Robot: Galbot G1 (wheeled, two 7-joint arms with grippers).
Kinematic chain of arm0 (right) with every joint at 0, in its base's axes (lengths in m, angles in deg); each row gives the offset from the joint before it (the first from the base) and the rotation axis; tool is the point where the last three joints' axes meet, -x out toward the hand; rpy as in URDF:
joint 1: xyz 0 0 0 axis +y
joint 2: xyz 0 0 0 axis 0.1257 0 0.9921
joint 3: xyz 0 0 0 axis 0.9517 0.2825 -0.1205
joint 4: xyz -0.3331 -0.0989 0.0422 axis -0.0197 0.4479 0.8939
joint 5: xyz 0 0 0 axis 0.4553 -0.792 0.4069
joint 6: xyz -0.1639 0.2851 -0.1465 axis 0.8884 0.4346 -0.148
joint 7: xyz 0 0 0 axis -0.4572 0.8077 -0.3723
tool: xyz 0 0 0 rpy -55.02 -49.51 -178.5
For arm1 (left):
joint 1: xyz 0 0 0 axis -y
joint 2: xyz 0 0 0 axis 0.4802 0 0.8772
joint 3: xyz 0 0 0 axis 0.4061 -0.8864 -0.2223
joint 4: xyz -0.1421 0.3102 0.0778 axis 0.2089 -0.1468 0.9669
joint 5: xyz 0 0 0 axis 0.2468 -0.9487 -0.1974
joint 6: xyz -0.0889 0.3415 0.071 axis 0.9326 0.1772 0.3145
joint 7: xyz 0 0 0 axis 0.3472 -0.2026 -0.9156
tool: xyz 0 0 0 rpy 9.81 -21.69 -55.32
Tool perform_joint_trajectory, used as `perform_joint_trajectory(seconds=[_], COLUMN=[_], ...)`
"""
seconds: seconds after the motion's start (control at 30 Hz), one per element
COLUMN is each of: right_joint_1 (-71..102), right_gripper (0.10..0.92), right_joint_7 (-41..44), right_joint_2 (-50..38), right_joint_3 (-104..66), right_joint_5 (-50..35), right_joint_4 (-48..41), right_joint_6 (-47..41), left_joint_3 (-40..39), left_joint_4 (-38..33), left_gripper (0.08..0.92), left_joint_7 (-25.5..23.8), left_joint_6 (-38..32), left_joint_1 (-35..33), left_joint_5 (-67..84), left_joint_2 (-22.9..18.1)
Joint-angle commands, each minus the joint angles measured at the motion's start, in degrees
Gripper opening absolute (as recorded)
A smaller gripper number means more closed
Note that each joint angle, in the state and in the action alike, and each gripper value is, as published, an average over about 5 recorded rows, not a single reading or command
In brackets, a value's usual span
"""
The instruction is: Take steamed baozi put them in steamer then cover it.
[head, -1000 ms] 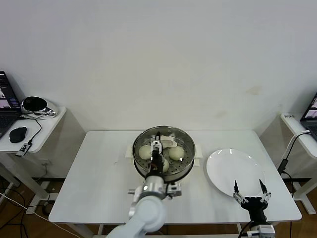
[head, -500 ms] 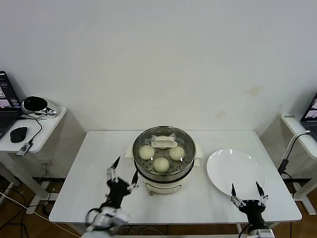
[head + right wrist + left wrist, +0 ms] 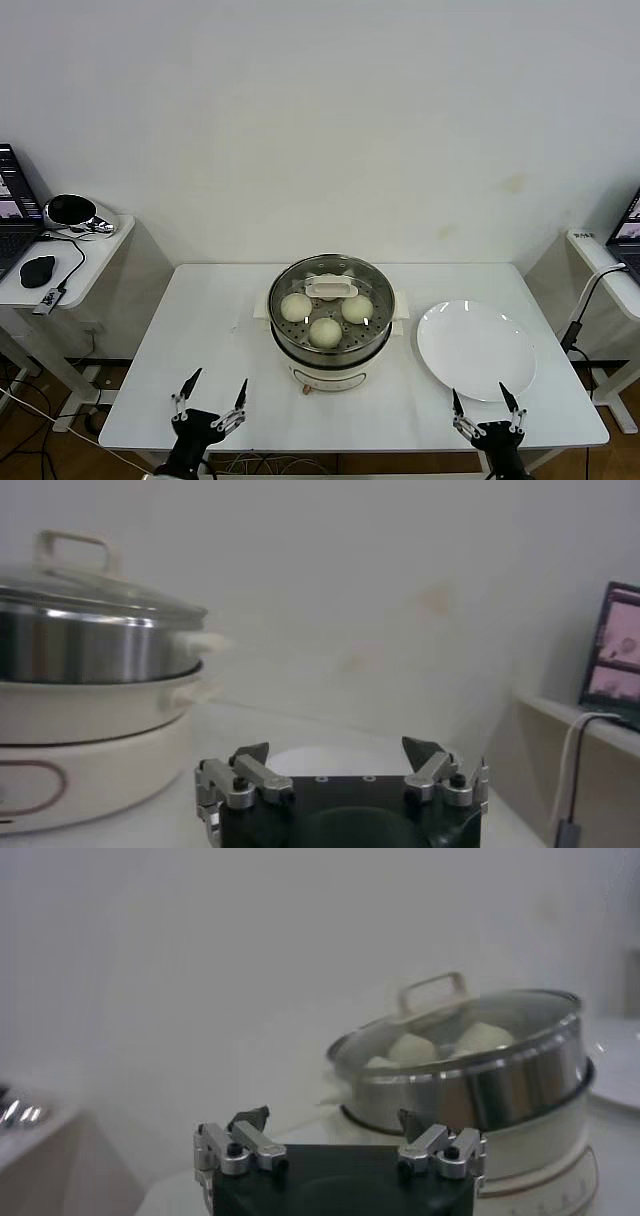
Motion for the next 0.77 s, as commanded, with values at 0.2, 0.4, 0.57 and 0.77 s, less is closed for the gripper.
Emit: perform_joint_trajectory(seconds=[0.2, 0.4, 0.57, 0.77], right_joint_1=[3.65, 3.72, 3.75, 3.74], right_gripper=[0.823, 0.823, 0.823, 0.823], right_joint_7=[1.18, 1.15, 0.62, -0.03], right_joint_2=[-1.53, -1.63, -1.75, -2.27], right_joint_3=[2.47, 4.19, 5.18, 5.6], right_joint_5=[-3.48, -4.6, -4.9, -4.71], right_joint_4=[0.77, 0.66, 1.04, 0.76], right_joint_6=[0.44, -0.68, -1.79, -2.26], left_joint_3=[5.66, 5.58, 5.4, 5.15], left_joint_4=[3.71, 5.15, 4.9, 5.67], left_gripper=[0.823, 0.823, 0.823, 0.823], left_joint_7=[-1.38, -2.25, -2.88, -3.54], left_joint_6=[-6.07, -3.75, -2.14, -0.67], left_joint_1=[-6.28, -5.14, -4.47, -3.29], left_joint_5=[9.36, 8.57, 6.51, 4.31], left_joint_2=[-0.59, -0.5, -0.35, -0.1])
